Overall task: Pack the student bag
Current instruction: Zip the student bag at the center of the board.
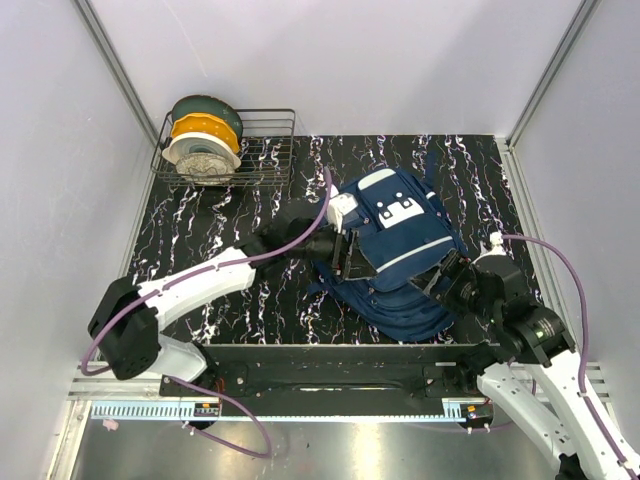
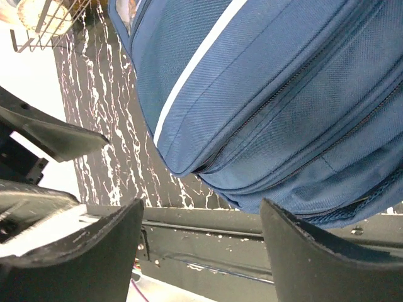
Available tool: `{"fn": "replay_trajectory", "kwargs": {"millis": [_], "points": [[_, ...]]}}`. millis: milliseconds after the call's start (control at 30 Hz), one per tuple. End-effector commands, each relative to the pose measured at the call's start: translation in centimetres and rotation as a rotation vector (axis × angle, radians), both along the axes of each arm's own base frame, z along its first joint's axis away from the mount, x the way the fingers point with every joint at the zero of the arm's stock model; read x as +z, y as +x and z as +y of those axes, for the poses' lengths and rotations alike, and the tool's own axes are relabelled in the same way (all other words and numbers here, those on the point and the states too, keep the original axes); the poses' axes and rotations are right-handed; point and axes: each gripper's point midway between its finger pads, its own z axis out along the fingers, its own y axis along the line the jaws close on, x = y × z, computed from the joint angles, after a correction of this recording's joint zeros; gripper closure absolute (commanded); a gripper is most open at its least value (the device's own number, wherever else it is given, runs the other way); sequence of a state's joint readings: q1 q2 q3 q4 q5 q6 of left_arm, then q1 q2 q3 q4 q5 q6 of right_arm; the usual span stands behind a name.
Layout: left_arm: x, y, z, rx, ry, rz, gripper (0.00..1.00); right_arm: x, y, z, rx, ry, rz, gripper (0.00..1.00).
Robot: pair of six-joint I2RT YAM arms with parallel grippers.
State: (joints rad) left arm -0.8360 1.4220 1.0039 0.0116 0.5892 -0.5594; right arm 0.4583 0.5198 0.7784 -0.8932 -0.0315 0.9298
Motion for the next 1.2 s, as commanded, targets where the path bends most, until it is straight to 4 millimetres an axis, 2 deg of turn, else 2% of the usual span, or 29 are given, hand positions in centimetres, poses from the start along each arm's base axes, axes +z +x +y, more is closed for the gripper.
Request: {"fn": "replay_trajectory", "kwargs": {"millis": [0, 67, 100, 167, 233, 367, 400, 433, 533, 567, 633, 733, 867, 967, 1033, 1067, 1167], "points": [[0.7, 2.5, 2.2, 0.123, 0.019, -0.059, 0.31, 1.4, -1.1, 0.3, 0.109, -0.031, -0.054, 0.23], [-0.5, 4.2, 3.8, 0.196, 0.033, 0.004, 0.32, 1.5, -1.4, 0.5, 0.131, -0.029, -0.051, 0.26], [-0.4, 4.6, 3.9, 0.201, 0.005, 0.007, 0.32, 1.5, -1.3, 0.5, 0.127, -0.028, -0.056, 0.26], [-1.5, 5.3, 4.6, 0.234, 0.007, 0.056, 0.32, 1.6, -1.1, 0.6, 0.114, -0.018, -0.060, 0.27], [-2.1, 5.5, 4.1, 0.219, 0.010, 0.082, 0.32, 1.5, -0.4, 1.1, 0.122, -0.005, -0.064, 0.27], [-2.9, 5.9, 2.9, 0.206, -0.033, 0.136, 0.33, 0.1, 0.8, 2.5, 0.143, -0.043, -0.032, 0.28], [-2.7, 6.0, 2.6, 0.207, -0.055, 0.136, 0.34, 0.1, 1.4, 2.2, 0.113, -0.078, -0.051, 0.28], [-2.6, 6.1, 2.5, 0.206, -0.065, 0.138, 0.34, 0.0, 0.8, 3.2, 0.151, -0.090, -0.054, 0.28], [-2.6, 5.9, 2.0, 0.189, -0.100, 0.156, 0.33, -0.7, 1.4, 4.7, 0.167, -0.167, -0.035, 0.25], [-2.9, 5.9, 1.8, 0.184, -0.102, 0.167, 0.33, -1.2, 0.8, 6.3, 0.200, -0.180, -0.013, 0.24], [-2.7, 5.9, 1.4, 0.174, -0.124, 0.170, 0.34, -1.5, 1.1, 6.6, 0.159, -0.227, -0.035, 0.24], [-3.4, 6.4, 1.0, 0.180, -0.126, 0.184, 0.34, -1.9, 1.0, 8.3, 0.136, -0.211, -0.046, 0.26], [-3.5, 6.9, 0.3, 0.179, -0.150, 0.194, 0.41, -3.7, 1.0, 9.7, 0.087, -0.275, -0.062, 0.26], [-3.6, 7.1, 0.2, 0.178, -0.148, 0.196, 0.43, -4.3, 1.4, 10.6, 0.064, -0.295, -0.077, 0.27], [-3.7, 7.0, 0.1, 0.169, -0.153, 0.204, 0.45, -4.6, 1.9, 10.9, 0.053, -0.308, -0.083, 0.30], [-3.6, 6.9, 0.0, 0.165, -0.155, 0.206, 0.45, -5.3, 1.9, 10.6, 0.041, -0.348, -0.068, 0.31], [-3.4, 6.8, 0.1, 0.165, -0.156, 0.201, 0.45, -5.8, 2.5, 9.1, -0.039, -0.412, -0.064, 0.37]]}}
